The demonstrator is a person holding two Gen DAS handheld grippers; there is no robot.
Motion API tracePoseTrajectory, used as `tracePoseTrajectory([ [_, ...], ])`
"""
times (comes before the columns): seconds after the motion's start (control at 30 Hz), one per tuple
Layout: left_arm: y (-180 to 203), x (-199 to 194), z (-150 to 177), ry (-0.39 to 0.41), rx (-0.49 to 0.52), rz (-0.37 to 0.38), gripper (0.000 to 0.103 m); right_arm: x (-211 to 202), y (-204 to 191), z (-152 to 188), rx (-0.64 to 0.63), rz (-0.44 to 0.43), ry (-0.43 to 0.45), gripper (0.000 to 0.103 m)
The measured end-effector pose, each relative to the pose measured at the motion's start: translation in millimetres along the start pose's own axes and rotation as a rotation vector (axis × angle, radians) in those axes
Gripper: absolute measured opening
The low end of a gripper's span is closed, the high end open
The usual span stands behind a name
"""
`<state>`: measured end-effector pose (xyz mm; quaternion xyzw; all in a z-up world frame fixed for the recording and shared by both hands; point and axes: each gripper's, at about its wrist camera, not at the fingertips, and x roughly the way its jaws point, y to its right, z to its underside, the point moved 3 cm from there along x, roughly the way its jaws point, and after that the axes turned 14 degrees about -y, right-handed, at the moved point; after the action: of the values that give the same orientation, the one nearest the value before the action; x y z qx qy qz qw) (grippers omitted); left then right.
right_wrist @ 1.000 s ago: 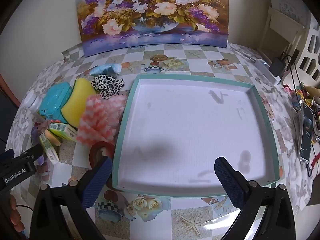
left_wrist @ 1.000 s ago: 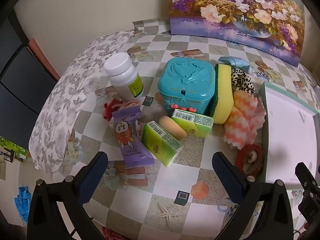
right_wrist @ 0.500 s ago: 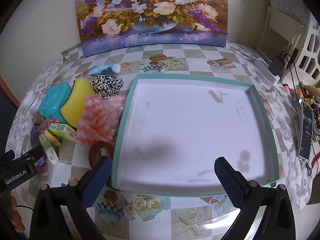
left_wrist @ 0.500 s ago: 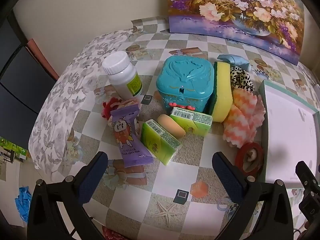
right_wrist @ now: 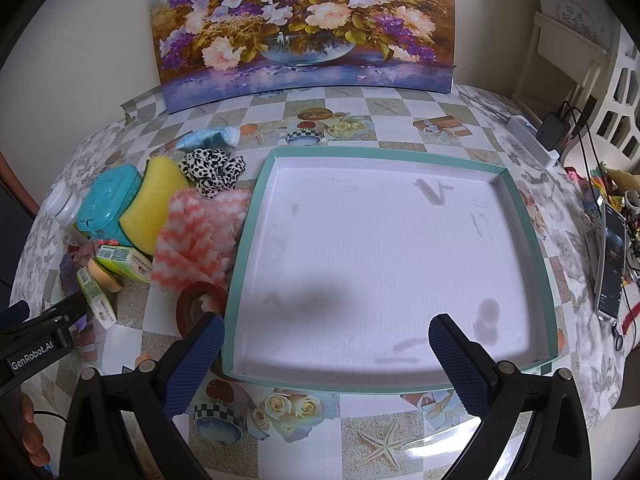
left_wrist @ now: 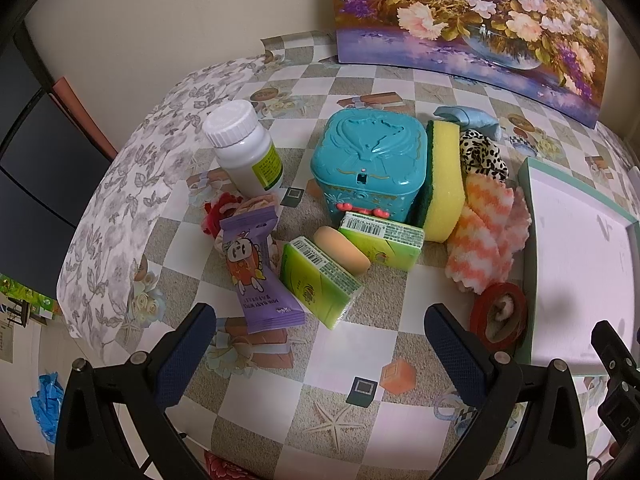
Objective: Organize soft objects
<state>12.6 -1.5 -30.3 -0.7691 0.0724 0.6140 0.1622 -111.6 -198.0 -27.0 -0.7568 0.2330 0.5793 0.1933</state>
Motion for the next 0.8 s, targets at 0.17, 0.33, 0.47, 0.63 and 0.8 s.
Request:
tracePoseTrajectory([
  [0.17,0.1,-0.1,0.0,0.0,0.0,-0.001,0.103,0.4,0.8,0.3,0.0,0.001,-0.002,0.103],
  [0.33,0.1,-0.2,-0.1,0.0,0.0,-0.001,0.103,0.3,0.3,0.4,0.0,0.001,-0.002,0.103],
  [0.47,0.1,-0.3,-0.1,-0.001,0.0,-0.001,0.103,0.1,-0.4,0.7,-0.001,0.001,-0.003,0.103],
  [0.63,0.3,-0.2,-0.2,-0.002,0.001,0.0,0.103,1.1,0.6,0.2,-0.001,0.002,-0.004,0.103],
  [0.8,0.7,0.0,0.0,-0.002,0.001,-0.002,0.103,0.9,-0.4,-0.9,-0.001,0.002,-0.005,0.103],
])
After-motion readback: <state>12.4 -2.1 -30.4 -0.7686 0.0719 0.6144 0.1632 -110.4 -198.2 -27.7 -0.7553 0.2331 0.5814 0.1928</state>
